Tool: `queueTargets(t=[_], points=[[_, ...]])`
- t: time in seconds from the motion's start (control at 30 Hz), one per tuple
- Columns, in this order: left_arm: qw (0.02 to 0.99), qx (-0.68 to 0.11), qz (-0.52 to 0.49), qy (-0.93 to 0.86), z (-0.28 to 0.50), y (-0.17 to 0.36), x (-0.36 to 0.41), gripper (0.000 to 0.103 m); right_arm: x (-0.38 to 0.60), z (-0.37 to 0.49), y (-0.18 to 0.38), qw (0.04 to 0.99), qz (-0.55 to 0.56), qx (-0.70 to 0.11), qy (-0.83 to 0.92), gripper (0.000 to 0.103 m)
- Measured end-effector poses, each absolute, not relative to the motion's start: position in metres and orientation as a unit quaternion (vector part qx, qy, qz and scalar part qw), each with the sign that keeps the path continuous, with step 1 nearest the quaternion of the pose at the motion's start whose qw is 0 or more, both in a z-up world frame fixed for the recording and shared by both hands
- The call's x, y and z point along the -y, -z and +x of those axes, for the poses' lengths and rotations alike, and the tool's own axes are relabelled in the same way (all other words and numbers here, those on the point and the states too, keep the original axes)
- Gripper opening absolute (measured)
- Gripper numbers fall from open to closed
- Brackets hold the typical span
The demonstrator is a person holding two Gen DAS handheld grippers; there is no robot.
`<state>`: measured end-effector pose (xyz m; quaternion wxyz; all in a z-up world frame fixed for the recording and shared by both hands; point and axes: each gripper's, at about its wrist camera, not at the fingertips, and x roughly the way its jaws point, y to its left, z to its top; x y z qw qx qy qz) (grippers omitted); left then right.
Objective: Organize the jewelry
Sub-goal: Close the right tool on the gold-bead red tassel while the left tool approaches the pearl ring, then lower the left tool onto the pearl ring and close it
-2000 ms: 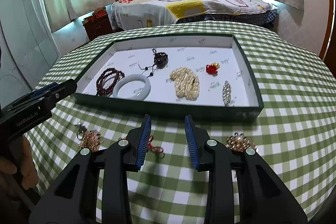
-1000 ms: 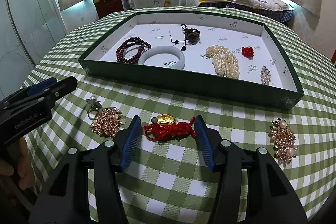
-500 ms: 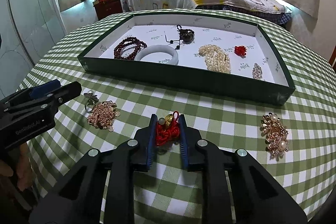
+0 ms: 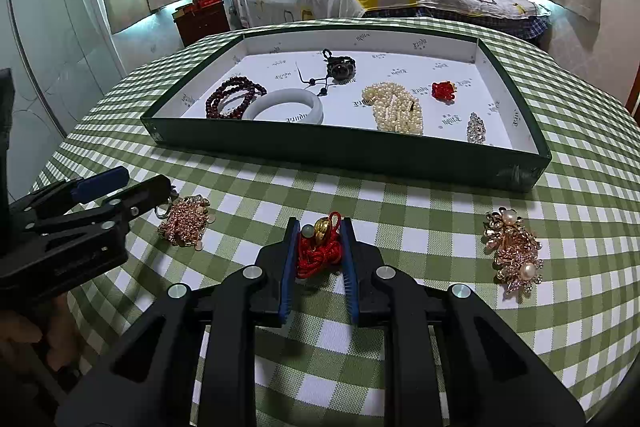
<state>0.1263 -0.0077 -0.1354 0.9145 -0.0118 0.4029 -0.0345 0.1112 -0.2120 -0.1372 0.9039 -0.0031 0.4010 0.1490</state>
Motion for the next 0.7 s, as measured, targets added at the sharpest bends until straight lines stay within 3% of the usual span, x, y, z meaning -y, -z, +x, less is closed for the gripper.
queueTargets(t=[0.23,0.47,0.63,0.7], points=[[0.912,-0.409,-0.025,0.029,0.126,0.136,-0.005,0.062,0.212,0.111,0.137,0.904,-0.003,-0.4,-0.148,0.02],[0.909,-0.413,-0.024,0.045,0.125,0.137,0.0,0.05,0.212,0.11,0.137,0.905,-0.003,-0.4,-0.148,0.021],[0.908,-0.415,-0.03,0.054,0.127,0.137,0.001,0.03,0.212,0.11,0.137,0.905,-0.003,-0.4,-0.148,0.021],[0.908,-0.415,-0.029,0.056,0.127,0.137,0.001,0.027,0.212,0.109,0.137,0.905,-0.002,-0.399,-0.148,0.021]])
